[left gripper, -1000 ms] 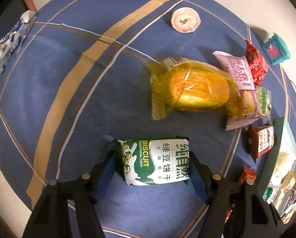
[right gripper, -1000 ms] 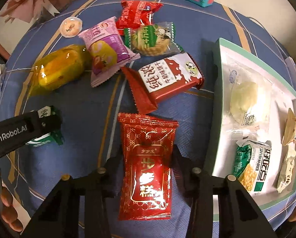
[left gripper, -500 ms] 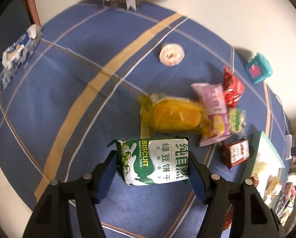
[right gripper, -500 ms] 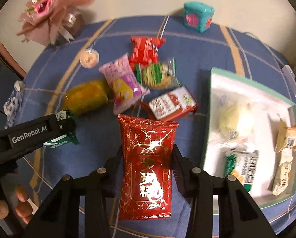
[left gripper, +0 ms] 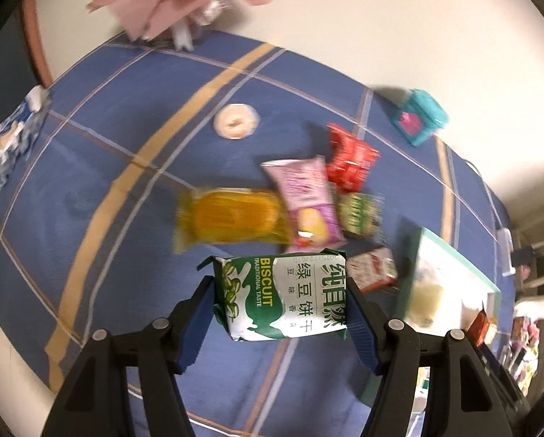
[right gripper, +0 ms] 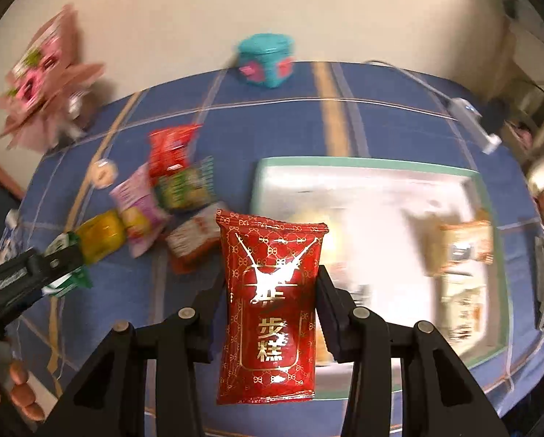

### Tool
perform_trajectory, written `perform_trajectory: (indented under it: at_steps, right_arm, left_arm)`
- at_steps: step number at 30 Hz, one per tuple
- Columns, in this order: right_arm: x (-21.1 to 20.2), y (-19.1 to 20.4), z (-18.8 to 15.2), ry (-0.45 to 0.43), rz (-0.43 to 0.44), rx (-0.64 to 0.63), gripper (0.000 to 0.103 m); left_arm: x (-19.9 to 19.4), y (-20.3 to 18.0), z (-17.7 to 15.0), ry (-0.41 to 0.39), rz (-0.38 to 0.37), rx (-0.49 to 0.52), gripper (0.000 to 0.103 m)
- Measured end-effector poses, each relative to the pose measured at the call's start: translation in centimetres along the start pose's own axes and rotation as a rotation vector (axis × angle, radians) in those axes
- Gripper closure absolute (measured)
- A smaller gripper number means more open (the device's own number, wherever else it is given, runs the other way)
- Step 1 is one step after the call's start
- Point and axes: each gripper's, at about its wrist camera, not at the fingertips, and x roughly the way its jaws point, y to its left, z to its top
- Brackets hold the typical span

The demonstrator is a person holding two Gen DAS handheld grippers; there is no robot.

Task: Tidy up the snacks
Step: 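Carry the biscuit and red cake packs into the white tray and release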

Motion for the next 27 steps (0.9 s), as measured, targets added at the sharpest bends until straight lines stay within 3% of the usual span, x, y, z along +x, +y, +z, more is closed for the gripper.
perform_trajectory:
  at_steps: [13, 19, 27]
  right_arm:
    - [-2.0, -14.0, 1.0, -0.023, -0.113, 0.238, 0.058]
    - [-1.8, -17.0, 0.5, -0.02, -0.134, 0.292, 0.058]
    - [-1.2, -17.1, 0.4, -0.004, -0.125, 0.279, 0.058]
  left_arm:
    - [-0.2, -12.9, -5.4, 0.014, -0.092, 0.344, 0.033]
    - [0.7, -16.8, -7.7, 0.048, -0.155, 0.44, 0.033]
    - [1.7, -19.4, -9.2, 0.043, -0.169, 0.503, 0.033]
